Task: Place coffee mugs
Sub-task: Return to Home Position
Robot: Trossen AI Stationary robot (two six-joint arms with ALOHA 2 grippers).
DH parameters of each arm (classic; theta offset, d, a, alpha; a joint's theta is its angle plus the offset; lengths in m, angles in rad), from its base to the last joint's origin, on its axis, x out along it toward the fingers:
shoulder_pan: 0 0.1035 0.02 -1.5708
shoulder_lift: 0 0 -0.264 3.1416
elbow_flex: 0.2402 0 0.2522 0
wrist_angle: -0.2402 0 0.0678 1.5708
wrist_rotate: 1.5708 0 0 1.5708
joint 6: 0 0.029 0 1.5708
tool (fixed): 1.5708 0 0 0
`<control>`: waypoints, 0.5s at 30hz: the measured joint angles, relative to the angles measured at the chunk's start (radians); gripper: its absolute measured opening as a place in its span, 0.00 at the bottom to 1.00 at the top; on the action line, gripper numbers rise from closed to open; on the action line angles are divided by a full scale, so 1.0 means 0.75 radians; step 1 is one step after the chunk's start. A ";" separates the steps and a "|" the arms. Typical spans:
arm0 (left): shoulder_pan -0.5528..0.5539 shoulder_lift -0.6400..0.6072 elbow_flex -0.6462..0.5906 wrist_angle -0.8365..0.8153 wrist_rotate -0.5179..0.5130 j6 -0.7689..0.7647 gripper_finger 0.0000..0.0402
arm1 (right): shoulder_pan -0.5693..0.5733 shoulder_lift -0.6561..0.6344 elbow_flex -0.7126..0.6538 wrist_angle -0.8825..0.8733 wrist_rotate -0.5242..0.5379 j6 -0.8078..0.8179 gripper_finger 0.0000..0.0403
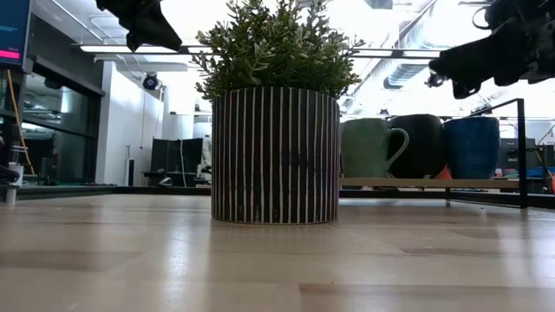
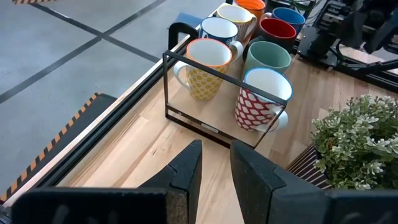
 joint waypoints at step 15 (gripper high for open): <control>0.000 -0.001 0.000 0.000 0.000 0.000 0.19 | -0.142 -0.278 -0.001 -0.453 -0.170 0.209 0.24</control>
